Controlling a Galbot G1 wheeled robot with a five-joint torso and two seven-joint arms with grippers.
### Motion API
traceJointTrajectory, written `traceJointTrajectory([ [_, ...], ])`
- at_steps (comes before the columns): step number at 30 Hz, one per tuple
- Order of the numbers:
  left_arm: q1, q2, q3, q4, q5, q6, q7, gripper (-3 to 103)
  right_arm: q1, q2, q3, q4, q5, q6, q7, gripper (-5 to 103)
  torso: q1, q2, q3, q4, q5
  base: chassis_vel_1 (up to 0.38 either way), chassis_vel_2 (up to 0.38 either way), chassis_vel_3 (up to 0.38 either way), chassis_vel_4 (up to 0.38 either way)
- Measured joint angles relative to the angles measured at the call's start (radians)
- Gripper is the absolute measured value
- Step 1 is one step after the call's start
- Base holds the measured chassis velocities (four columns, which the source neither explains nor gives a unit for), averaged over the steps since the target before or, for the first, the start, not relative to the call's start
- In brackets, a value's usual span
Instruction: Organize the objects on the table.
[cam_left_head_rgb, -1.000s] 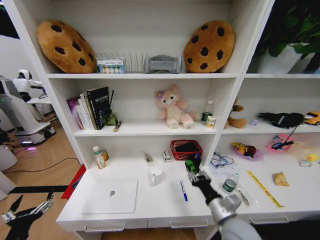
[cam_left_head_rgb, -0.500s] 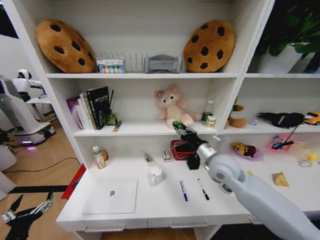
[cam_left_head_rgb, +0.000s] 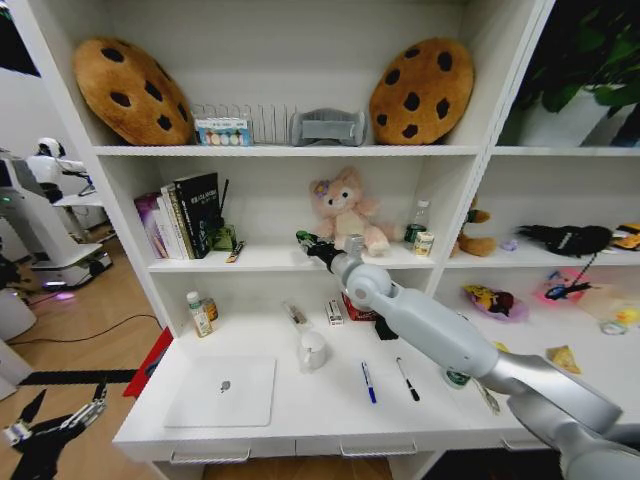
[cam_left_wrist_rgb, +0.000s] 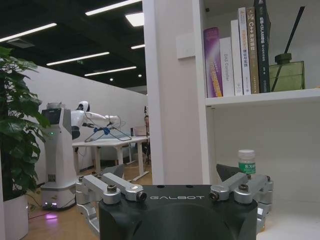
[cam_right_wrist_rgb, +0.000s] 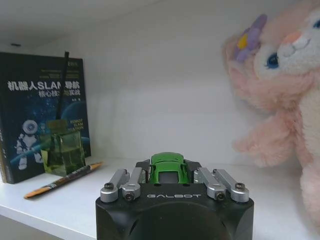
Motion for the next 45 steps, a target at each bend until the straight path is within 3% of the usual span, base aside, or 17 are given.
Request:
traceJointTrajectory([
  [8,0.000,0.000,0.000,0.000,0.000,0.000,0.000,100,0.011,0.016,-0.038,-0.059,-0.005,-0.011,0.001,36,0.000,0.000,0.000,-0.0004,0.0000,0.000,0.000,0.000,0.000],
  [15,0.000,0.000,0.000,0.000,0.000,0.000,0.000,100,0.031,0.087,-0.035,-0.160,0.010,-0.039,-0.002,36,0.000,0.000,0.000,0.0002,-0.0001,0.000,0.000,0.000,0.000],
  [21,0.000,0.000,0.000,0.000,0.000,0.000,0.000,100,0.022,0.083,-0.041,-0.159,0.006,-0.048,-0.004,34,0.000,0.000,0.000,-0.0001,0.0000,0.000,0.000,0.000,0.000],
  [24,0.000,0.000,0.000,0.000,0.000,0.000,0.000,100,0.011,0.072,-0.031,-0.148,-0.007,-0.049,-0.004,50,0.000,0.000,0.000,-0.0001,0.0000,0.000,0.000,0.000,0.000],
  [28,0.000,0.000,0.000,0.000,0.000,0.000,0.000,100,0.006,0.060,-0.015,-0.132,-0.015,-0.046,-0.005,61,0.000,0.000,0.000,-0.0003,0.0001,0.000,0.000,0.000,0.000],
  [31,0.000,0.000,0.000,0.000,0.000,0.000,0.000,100,0.006,0.031,0.009,-0.075,-0.031,-0.044,-0.001,77,0.000,0.000,0.000,-0.0001,0.0001,0.000,0.000,0.000,0.000],
  [35,0.000,0.000,0.000,0.000,0.000,0.000,0.000,100,0.004,-0.013,0.038,0.026,-0.038,-0.047,0.010,83,0.000,0.000,0.000,0.0000,0.0000,0.000,0.000,0.000,0.000],
  [36,0.000,0.000,0.000,0.000,0.000,0.000,0.000,100,-0.006,-0.041,0.061,0.099,-0.035,-0.055,0.025,93,0.000,0.000,0.000,-0.0001,0.0000,0.000,0.000,0.000,0.000],
  [41,0.000,0.000,0.000,0.000,0.000,0.000,0.000,100,-0.084,-0.143,0.170,0.315,0.000,-0.077,0.060,100,0.000,0.000,0.000,-0.0001,0.0003,0.000,0.000,0.000,0.000],
  [43,0.000,0.000,0.000,0.000,0.000,0.000,0.000,100,-0.198,-0.235,0.264,0.448,0.002,-0.069,0.059,100,0.000,0.000,0.000,-0.0002,0.0000,0.000,0.000,0.000,0.000],
  [44,0.000,0.000,0.000,0.000,0.000,0.000,0.000,100,-0.198,-0.235,0.264,0.448,0.002,-0.069,0.059,100,0.000,0.000,0.000,-0.0002,0.0000,0.000,0.000,0.000,0.000],
  [45,0.000,0.000,0.000,0.000,0.000,0.000,0.000,100,-0.288,-0.294,0.336,0.509,-0.020,-0.058,0.051,100,0.000,0.000,0.000,-0.0003,0.0008,0.000,0.000,0.000,0.000],
])
